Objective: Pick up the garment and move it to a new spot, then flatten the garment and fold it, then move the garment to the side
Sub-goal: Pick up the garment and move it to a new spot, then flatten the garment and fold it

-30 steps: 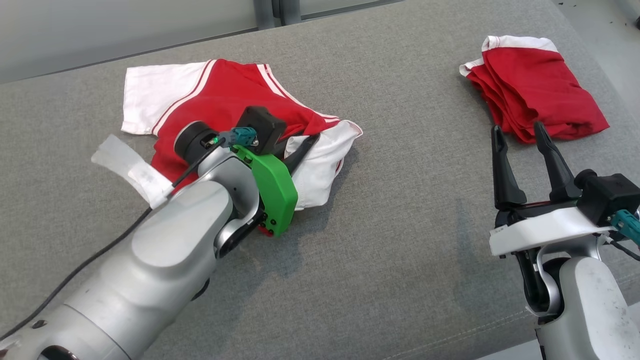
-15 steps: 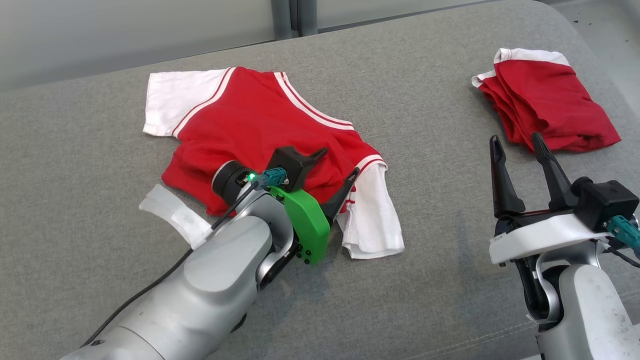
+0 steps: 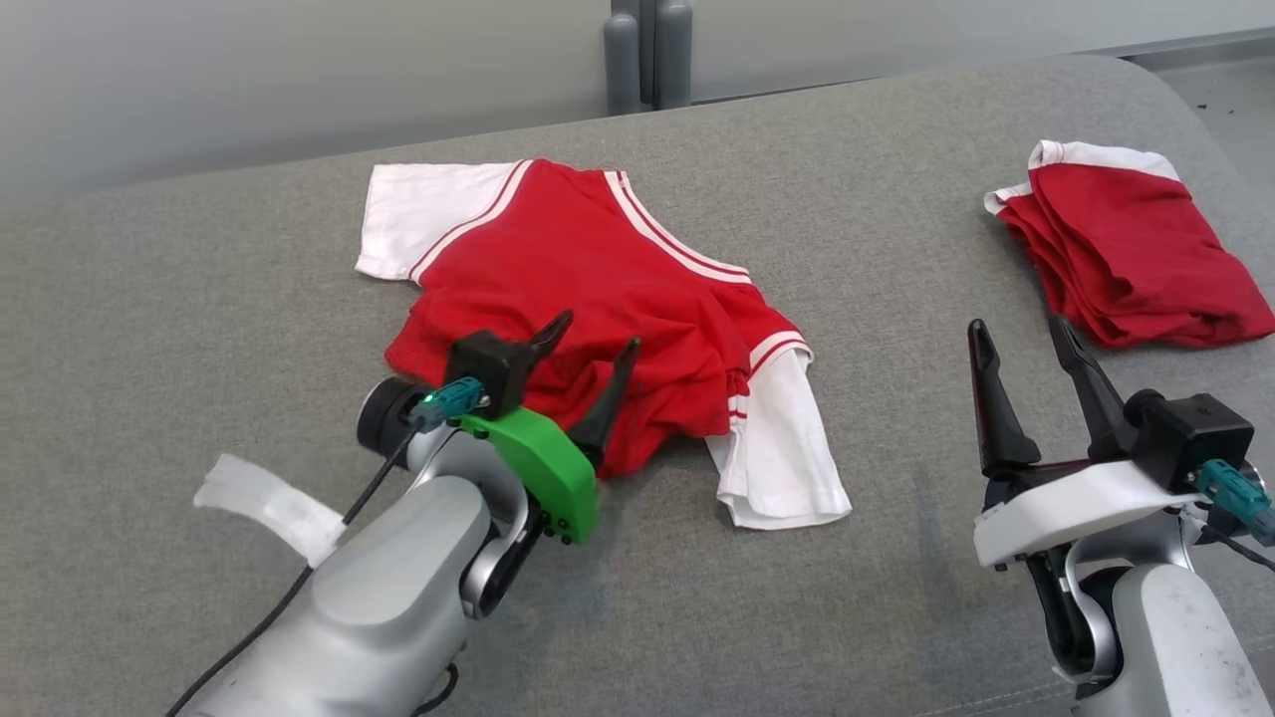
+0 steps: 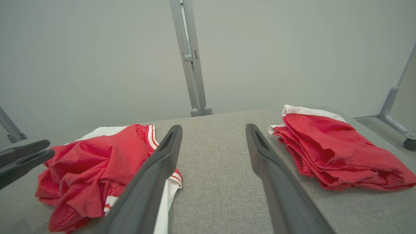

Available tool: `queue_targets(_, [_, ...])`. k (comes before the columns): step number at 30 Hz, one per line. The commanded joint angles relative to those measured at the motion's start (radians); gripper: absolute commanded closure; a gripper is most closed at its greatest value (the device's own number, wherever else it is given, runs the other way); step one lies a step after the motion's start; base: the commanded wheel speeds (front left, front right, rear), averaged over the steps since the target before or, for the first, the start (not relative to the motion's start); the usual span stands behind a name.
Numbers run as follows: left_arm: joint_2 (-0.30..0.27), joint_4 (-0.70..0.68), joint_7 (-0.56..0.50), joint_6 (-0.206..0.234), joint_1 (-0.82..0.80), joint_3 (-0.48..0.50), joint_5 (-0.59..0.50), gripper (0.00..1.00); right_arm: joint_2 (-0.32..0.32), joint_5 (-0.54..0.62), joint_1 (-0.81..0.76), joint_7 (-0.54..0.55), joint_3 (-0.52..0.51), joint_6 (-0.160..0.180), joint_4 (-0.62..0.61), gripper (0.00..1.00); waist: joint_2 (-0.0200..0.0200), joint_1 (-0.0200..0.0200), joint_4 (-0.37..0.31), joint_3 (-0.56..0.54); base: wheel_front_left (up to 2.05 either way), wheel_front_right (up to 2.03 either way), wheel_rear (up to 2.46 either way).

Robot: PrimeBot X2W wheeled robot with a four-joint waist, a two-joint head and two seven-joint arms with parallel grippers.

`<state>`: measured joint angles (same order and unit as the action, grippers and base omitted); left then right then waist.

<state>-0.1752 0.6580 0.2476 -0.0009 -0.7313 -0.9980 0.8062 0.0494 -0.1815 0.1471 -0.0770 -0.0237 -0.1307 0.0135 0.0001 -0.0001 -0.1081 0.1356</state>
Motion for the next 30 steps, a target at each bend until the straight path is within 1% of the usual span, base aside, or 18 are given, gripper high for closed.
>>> queue_targets(1, [-0.016,-0.005,0.008,0.011,0.025,0.015,0.008,0.0,0.002,-0.004,-0.011,0.001,-0.002,0.0,-0.002,0.0,-0.0001,0.0001,0.016,-0.016,0.0,0.0,0.0])
queue_targets(4, [-0.05,-0.01,0.01,0.031,0.061,0.05,0.036,0.0,0.002,-0.008,-0.02,0.004,0.001,0.0,-0.004,0.0,-0.0001,0.0001,0.021,-0.023,0.0,0.0,0.0])
queue_targets(7, [-0.071,0.001,0.009,0.043,0.091,0.081,0.065,0.0,0.002,-0.01,-0.02,0.005,0.003,0.0,-0.009,0.0,-0.0001,0.0001,0.023,-0.023,0.0,0.0,0.0])
queue_targets(10, [-0.085,0.023,0.002,0.043,0.111,0.105,0.102,0.0,0.002,-0.01,-0.014,0.011,0.008,0.0,-0.014,0.0,-0.0001,0.0001,0.019,-0.016,0.0,0.0,0.0])
queue_targets(12, [-0.089,0.039,-0.001,0.037,0.113,0.114,0.112,0.0,0.002,-0.009,-0.008,0.011,0.011,0.0,-0.018,0.0,-0.0001,0.0001,0.013,-0.006,0.0,0.0,0.0])
queue_targets(17, [-0.079,0.073,0.001,0.02,0.081,0.145,0.146,0.0,0.002,0.001,0.006,0.016,0.006,0.0,-0.032,0.0,-0.0001,0.0001,-0.008,0.028,0.0,0.0,0.0])
queue_targets(23, [-0.096,0.146,0.003,0.025,0.015,0.171,0.142,0.0,0.002,0.01,0.027,0.02,0.009,0.0,-0.05,0.0,-0.0001,0.0001,-0.04,0.082,0.0,0.0,0.0])
queue_targets(30, [-0.097,0.22,-0.039,-0.008,-0.057,0.169,0.15,0.0,0.002,0.019,0.039,0.017,-0.007,0.0,-0.066,0.0,-0.0001,0.0001,-0.055,0.136,0.0,0.0,0.0])
